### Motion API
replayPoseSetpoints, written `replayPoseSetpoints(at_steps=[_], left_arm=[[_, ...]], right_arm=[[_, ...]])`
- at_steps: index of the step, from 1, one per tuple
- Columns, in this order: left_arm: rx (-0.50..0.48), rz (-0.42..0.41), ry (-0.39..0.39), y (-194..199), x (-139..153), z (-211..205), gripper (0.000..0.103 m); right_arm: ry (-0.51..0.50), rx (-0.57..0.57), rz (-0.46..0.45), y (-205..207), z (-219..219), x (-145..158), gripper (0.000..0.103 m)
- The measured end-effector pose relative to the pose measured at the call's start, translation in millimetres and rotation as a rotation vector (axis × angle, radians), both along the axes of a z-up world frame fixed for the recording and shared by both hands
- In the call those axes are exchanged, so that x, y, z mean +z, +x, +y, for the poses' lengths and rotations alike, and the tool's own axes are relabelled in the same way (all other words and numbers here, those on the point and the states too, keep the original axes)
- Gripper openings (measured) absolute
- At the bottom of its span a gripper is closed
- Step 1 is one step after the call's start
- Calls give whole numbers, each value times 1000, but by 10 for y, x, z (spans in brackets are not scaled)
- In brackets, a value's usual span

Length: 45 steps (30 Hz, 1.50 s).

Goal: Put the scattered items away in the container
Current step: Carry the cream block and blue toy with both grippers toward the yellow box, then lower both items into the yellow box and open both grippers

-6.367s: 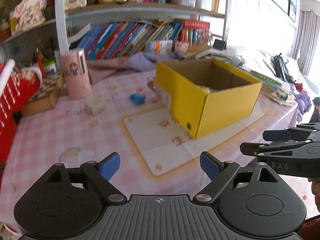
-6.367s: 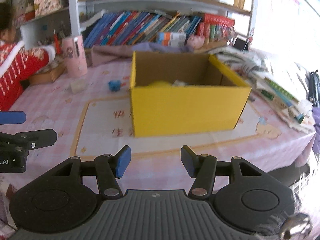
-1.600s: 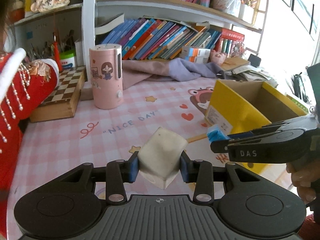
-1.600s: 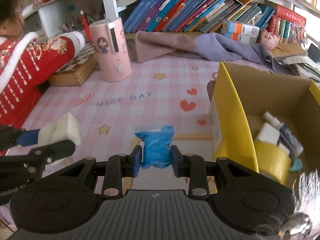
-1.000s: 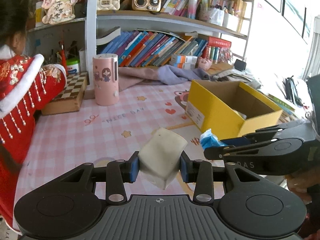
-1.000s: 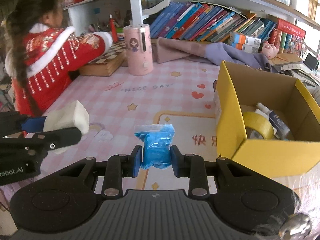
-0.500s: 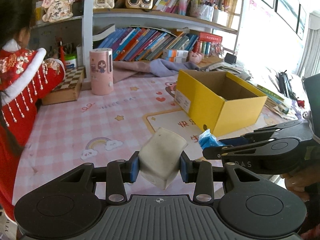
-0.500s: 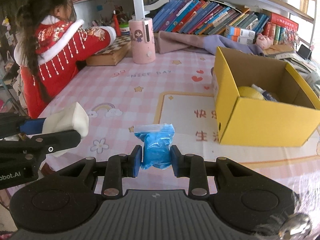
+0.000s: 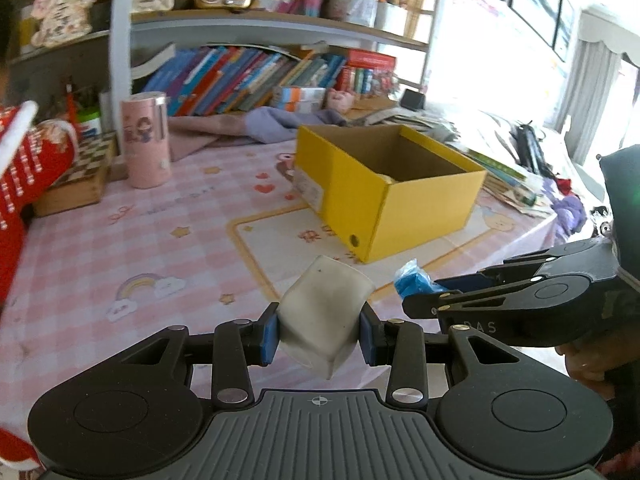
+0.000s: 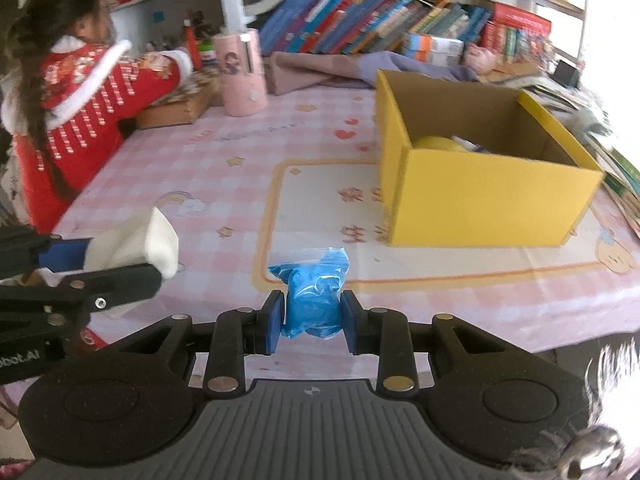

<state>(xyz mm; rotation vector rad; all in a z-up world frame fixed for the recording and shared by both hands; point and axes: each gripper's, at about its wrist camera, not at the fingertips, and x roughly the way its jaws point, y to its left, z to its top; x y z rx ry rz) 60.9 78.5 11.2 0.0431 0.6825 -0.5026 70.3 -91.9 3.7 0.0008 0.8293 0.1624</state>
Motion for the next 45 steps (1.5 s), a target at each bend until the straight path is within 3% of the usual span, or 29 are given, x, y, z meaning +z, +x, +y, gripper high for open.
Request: replayPoseSetpoints(at_steps=[14, 26, 37, 45], left_arm=[[-187, -6, 6, 173, -3, -629, 37], [-287, -17, 2, 316, 5, -1132, 37], [-268, -59, -17, 508, 104, -1359, 37], [-209, -98, -25, 849, 265, -1559, 37]], right_arm=[[-1, -178, 6, -137, -591, 16, 28], [3, -297, -2, -133, -1139, 59, 28], [9, -287, -43, 53, -1422, 111, 28], [-21, -218, -113, 455, -1617, 232, 28]])
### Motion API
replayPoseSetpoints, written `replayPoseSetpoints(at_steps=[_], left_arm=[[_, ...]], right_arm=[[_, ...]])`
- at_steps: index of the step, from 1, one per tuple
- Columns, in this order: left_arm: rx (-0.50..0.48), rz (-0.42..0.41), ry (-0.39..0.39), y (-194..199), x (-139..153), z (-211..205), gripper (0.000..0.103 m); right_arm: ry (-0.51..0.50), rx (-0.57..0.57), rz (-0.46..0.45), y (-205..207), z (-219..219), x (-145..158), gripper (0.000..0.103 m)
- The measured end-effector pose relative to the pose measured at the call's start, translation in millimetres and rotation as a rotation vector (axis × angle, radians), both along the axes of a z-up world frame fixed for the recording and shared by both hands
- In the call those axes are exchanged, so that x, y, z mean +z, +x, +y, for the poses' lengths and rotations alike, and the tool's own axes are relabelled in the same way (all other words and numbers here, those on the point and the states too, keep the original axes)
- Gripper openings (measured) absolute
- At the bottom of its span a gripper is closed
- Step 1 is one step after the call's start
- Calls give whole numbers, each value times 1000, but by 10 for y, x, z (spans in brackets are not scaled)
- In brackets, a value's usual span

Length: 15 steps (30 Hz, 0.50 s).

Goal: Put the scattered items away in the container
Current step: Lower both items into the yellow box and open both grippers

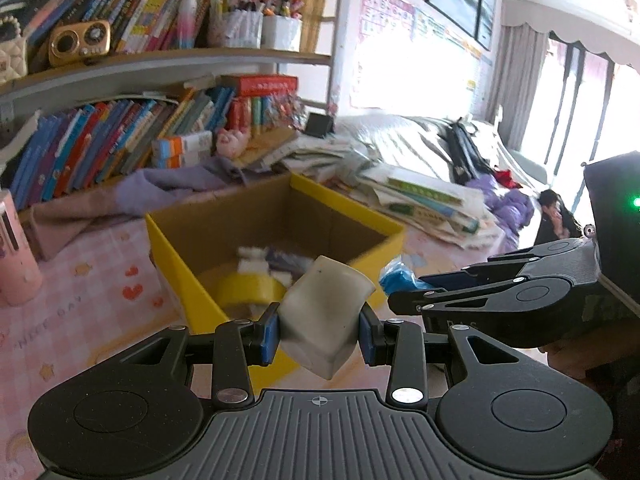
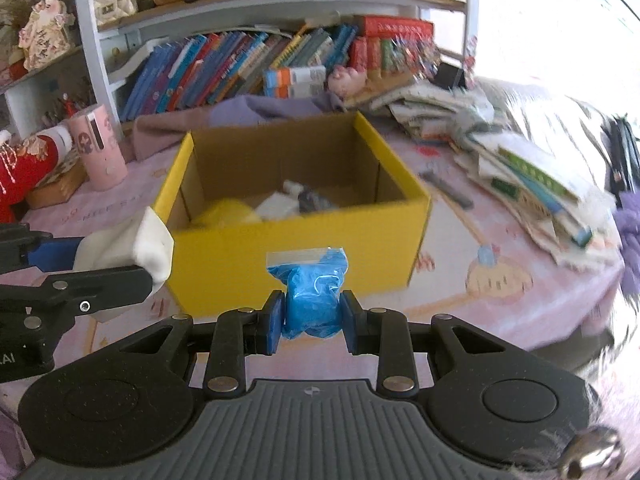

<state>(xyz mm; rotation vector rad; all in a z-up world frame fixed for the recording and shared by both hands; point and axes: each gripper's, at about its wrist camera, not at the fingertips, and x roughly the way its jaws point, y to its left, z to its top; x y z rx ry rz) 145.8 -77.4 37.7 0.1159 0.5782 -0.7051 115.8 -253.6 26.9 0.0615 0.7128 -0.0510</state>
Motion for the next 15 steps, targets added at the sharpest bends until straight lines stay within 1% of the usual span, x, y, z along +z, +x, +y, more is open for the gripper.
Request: replayPoseSetpoints(at_steps=[4, 8, 11, 15], left_arm=[[47, -23, -7, 234, 87, -105, 37], [98, -34, 16, 532, 105, -268, 37], [139, -41, 41, 763, 95, -381, 37], [201, -21, 76, 1062, 26, -505, 37]], right_arm=[[-13, 57, -37, 284, -95, 114, 28], [-39, 130, -80, 603, -182, 202, 28], [-60, 194, -74, 896, -249, 189, 28], [-94, 294, -33, 1291, -310, 98, 28]])
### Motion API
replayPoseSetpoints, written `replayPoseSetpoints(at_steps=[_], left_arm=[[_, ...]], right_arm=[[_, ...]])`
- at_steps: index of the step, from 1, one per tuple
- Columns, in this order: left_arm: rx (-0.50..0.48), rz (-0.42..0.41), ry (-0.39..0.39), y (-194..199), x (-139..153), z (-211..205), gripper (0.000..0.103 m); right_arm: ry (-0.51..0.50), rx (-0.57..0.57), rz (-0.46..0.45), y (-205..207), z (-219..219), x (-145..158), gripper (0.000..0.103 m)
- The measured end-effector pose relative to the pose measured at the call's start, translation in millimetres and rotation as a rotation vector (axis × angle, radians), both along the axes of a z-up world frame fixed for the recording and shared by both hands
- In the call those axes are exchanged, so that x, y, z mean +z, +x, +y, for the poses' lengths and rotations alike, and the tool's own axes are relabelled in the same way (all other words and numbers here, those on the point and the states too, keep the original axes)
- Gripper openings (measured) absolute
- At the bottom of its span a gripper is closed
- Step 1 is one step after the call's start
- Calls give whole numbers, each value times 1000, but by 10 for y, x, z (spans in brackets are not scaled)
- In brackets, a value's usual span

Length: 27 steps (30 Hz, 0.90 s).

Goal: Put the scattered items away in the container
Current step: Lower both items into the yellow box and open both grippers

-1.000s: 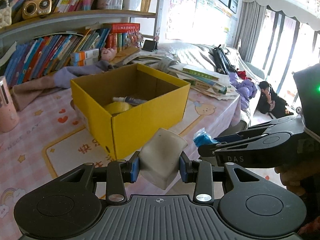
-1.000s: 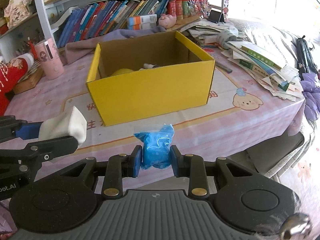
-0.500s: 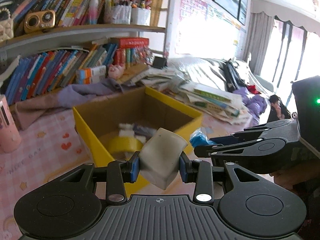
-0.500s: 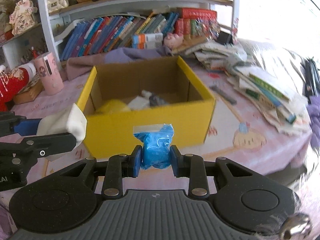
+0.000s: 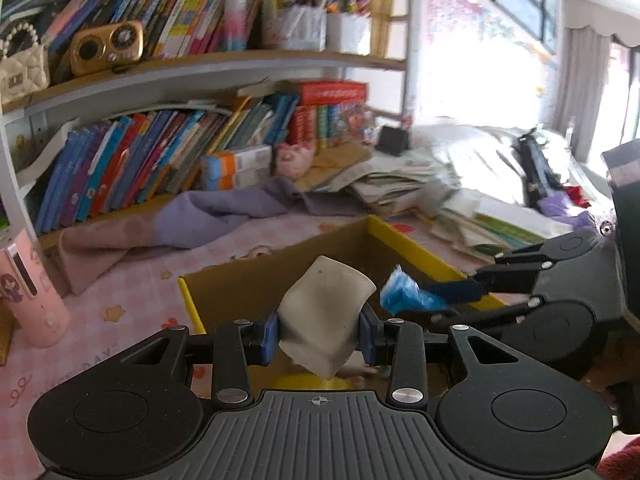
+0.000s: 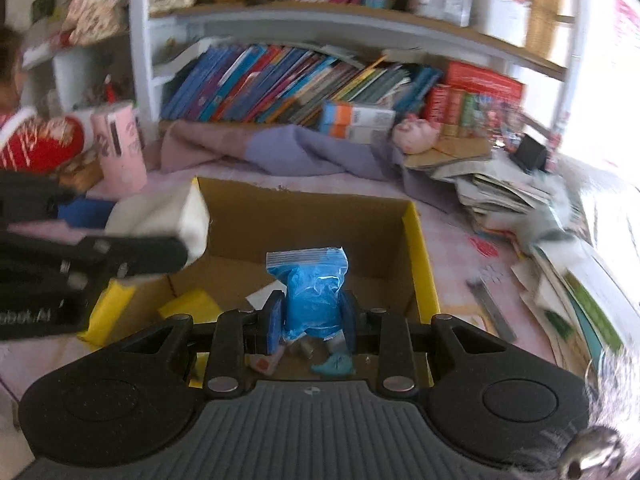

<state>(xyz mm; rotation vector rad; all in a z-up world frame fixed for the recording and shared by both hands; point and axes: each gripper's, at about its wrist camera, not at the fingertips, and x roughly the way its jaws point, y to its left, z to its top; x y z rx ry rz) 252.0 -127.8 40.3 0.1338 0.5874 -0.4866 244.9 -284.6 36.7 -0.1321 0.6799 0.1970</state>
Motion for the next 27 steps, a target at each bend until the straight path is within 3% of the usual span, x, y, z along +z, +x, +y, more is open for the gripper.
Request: replayPoseSetpoints(at_steps=[8, 16, 24, 27], left_arm=[[84, 80, 87, 412, -277, -184, 37], [143, 159, 127, 567, -483, -187, 38], [181, 151, 133, 540, -487, -229, 44], [203, 136, 128, 476, -464, -233, 52]], right_arm=[[-53, 152, 133, 591, -12, -295, 28], [-62, 244, 228, 807, 47, -509, 28], [-37, 282, 256, 856, 43, -518, 30], [-30, 284, 248, 834, 28, -506, 34]])
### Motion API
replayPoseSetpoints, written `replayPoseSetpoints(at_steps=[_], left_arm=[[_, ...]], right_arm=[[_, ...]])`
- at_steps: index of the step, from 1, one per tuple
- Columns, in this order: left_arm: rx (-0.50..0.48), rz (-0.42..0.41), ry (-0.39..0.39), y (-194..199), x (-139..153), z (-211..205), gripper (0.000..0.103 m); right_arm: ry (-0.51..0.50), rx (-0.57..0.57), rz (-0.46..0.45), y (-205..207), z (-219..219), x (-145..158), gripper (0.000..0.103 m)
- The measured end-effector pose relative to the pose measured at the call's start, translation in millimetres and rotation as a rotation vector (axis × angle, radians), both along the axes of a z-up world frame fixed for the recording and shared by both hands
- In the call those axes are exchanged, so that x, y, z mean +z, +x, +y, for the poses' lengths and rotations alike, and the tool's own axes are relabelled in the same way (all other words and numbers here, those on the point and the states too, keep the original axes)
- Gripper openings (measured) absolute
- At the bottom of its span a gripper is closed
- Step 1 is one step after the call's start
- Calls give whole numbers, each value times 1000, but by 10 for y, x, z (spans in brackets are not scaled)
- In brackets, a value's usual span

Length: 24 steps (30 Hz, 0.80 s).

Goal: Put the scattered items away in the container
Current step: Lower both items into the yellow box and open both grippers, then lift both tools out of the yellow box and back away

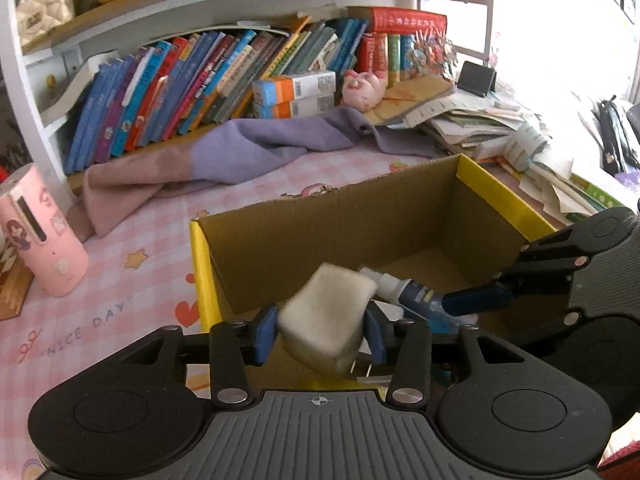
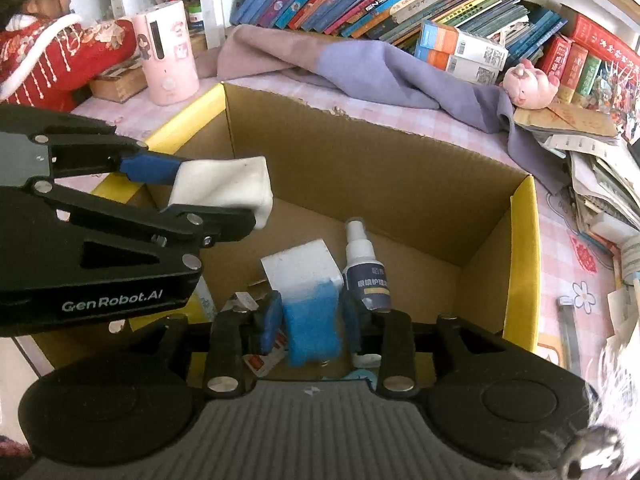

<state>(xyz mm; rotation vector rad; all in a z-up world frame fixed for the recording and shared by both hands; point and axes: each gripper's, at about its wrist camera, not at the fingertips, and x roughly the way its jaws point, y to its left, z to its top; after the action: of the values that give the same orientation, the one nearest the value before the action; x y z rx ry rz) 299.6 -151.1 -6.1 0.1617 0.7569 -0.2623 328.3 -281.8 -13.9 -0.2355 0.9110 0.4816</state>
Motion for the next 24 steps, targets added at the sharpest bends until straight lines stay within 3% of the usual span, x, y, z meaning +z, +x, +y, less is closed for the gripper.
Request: replayPoseSetpoints(at_steps=[5, 13, 21, 24], left_arm=[[12, -79, 4, -203, 164, 5, 65], [106, -199, -13, -630, 437, 218, 85], [277, -221, -72, -1107, 473, 561, 89], [312, -228, -60, -1245, 460, 650, 90]], right_arm=[[17, -4, -29, -52, -28, 46, 49], [84, -77, -94, -260, -101, 215, 60], [119, -140, -195, -628, -64, 457, 64], [136, -163, -223, -788, -18, 499, 65]])
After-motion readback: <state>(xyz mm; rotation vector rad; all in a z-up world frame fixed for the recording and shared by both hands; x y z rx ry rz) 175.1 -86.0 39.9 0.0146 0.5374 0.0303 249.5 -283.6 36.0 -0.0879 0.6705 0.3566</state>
